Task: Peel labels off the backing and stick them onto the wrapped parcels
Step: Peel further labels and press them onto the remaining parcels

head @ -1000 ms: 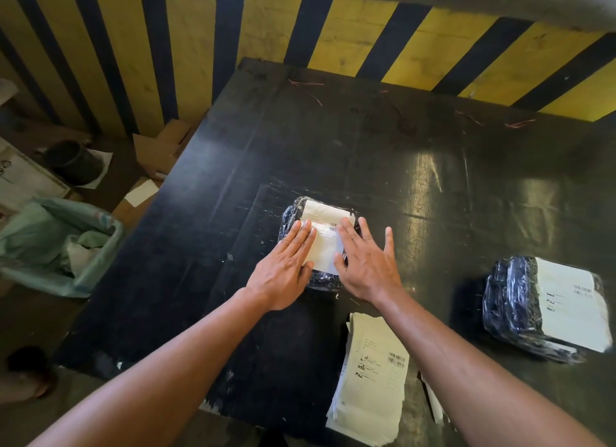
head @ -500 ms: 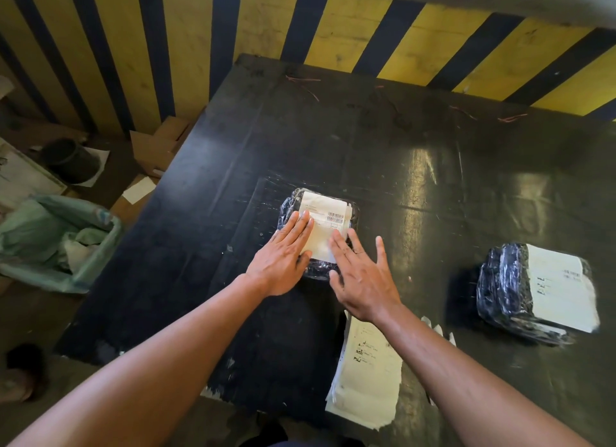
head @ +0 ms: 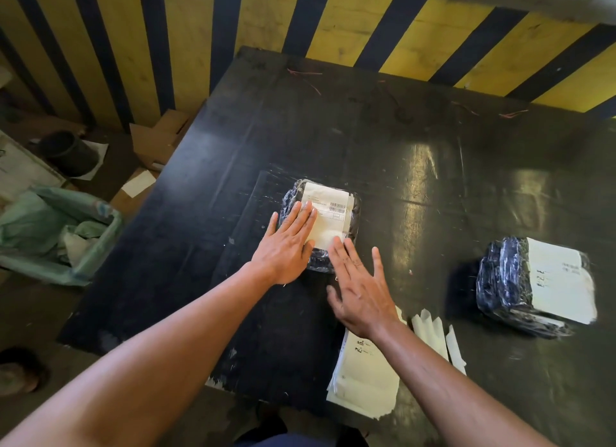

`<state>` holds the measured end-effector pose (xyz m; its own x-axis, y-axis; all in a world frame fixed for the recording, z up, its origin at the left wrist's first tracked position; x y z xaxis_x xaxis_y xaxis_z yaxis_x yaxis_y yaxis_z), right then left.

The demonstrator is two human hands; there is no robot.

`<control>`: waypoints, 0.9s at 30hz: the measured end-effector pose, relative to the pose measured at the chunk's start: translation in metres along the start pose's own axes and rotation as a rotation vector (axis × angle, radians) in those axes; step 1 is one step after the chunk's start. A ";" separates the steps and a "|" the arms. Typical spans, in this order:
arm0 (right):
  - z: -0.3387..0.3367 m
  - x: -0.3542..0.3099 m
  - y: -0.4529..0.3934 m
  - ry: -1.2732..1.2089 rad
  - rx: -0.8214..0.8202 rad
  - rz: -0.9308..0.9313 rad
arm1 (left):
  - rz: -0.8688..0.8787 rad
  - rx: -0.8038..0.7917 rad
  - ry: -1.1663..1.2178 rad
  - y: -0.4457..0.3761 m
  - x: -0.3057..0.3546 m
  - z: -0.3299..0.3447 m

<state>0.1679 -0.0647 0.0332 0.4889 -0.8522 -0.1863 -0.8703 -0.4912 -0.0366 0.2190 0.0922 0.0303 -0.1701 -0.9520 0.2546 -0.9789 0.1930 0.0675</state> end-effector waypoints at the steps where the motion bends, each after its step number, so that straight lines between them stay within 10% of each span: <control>1: -0.004 0.005 -0.004 -0.018 0.016 0.036 | -0.007 0.023 -0.047 0.000 0.004 -0.002; 27: -0.001 0.004 -0.031 -0.074 -0.078 0.075 | 0.070 0.100 -0.065 0.025 0.021 -0.036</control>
<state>0.1967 -0.0536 0.0340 0.4140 -0.8732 -0.2573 -0.8957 -0.4412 0.0561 0.1948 0.0853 0.0725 -0.2423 -0.9511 0.1917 -0.9702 0.2381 -0.0451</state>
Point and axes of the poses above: each hand's wrist, its own y-axis away from the middle knuckle, its own z-axis out of the palm, x = y × z, the point moved 8 cm from there along -y, towards the middle knuckle, and after that the axes turned 8 degrees about x, right-handed, at the moved point
